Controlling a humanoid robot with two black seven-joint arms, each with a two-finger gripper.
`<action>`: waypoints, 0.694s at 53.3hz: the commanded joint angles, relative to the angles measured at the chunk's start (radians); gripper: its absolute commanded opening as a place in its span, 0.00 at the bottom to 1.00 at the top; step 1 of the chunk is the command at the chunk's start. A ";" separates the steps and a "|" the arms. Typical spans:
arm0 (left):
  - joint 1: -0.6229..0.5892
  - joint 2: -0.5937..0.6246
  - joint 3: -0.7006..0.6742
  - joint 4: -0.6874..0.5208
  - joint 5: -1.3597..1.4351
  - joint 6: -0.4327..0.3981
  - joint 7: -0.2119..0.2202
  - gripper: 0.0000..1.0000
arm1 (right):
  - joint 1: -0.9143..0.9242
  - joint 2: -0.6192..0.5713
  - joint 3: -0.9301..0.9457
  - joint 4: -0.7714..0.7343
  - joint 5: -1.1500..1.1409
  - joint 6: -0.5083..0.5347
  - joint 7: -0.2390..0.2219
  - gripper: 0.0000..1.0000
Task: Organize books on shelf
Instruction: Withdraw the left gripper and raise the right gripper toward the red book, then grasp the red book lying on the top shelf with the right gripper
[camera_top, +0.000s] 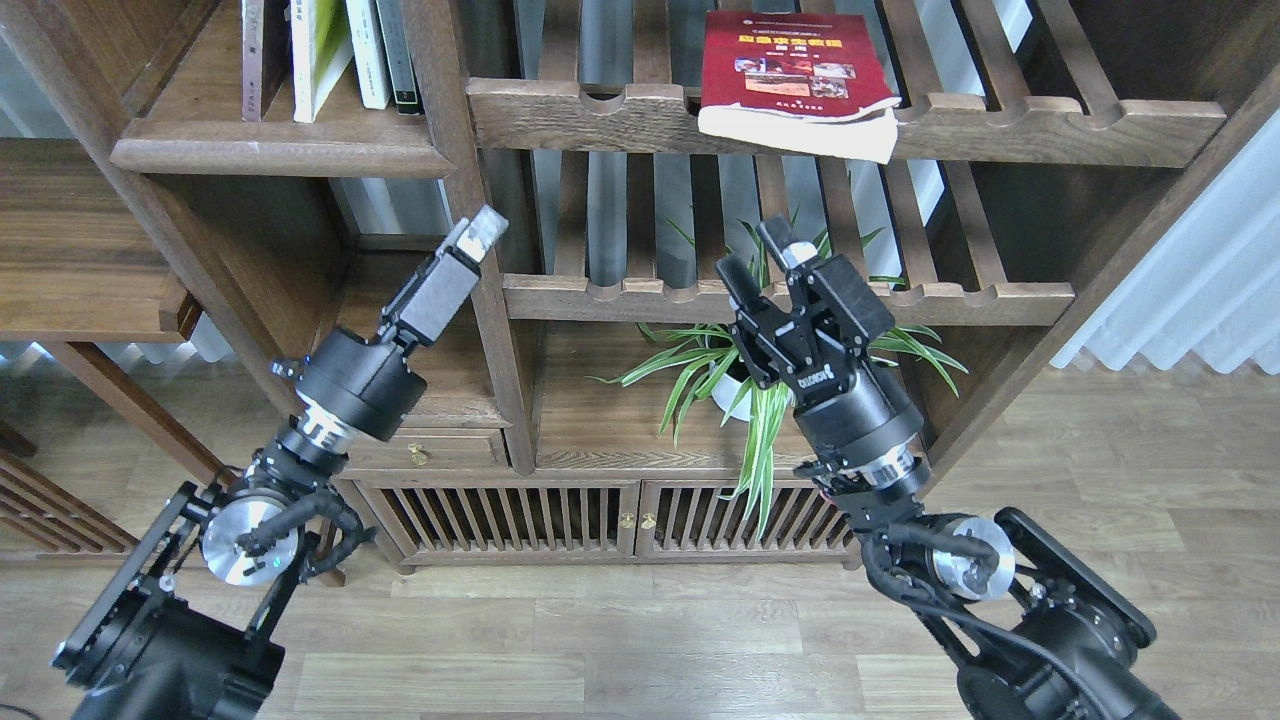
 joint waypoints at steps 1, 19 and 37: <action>0.025 0.000 0.003 0.001 0.000 0.000 0.000 0.78 | 0.030 0.001 0.005 -0.007 0.000 0.000 0.000 0.68; 0.035 0.000 0.002 0.016 0.000 0.000 0.000 0.82 | 0.108 0.046 0.095 -0.032 0.006 -0.068 0.001 0.67; 0.035 0.000 0.000 0.020 0.000 0.000 0.000 0.83 | 0.122 0.066 0.100 -0.033 0.006 -0.168 0.000 0.66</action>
